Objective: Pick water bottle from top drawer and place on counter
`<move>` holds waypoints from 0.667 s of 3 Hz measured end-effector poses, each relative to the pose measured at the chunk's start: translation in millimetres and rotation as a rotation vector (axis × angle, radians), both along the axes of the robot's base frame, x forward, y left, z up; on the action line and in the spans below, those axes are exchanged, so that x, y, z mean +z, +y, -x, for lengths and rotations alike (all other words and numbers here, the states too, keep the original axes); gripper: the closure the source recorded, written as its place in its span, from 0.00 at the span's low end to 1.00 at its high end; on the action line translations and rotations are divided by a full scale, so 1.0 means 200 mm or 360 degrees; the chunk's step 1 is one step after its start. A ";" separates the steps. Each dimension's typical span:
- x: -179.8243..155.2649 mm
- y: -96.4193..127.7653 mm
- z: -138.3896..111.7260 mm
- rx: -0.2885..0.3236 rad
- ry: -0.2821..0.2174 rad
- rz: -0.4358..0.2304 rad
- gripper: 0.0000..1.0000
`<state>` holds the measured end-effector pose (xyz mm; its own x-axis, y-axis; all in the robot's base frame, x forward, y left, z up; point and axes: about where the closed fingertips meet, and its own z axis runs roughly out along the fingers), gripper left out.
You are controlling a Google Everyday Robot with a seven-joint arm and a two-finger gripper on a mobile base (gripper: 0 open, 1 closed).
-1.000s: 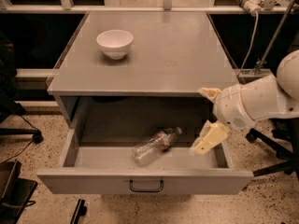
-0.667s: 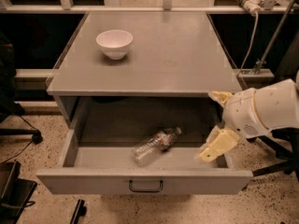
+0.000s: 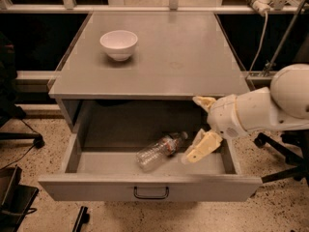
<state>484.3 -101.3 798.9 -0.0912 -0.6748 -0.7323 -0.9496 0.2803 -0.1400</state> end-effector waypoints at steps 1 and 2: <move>-0.14 0.13 -0.07 0.0068 0.0018 -0.0092 0.00; -0.24 0.19 -0.08 0.0072 0.0051 -0.0132 0.00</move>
Offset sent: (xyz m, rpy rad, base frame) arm 0.0190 0.0475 -0.0753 0.1137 0.0593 0.0403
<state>500.2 -64.3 750.0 -0.0862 -0.6159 -0.7831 -0.9652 0.2463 -0.0875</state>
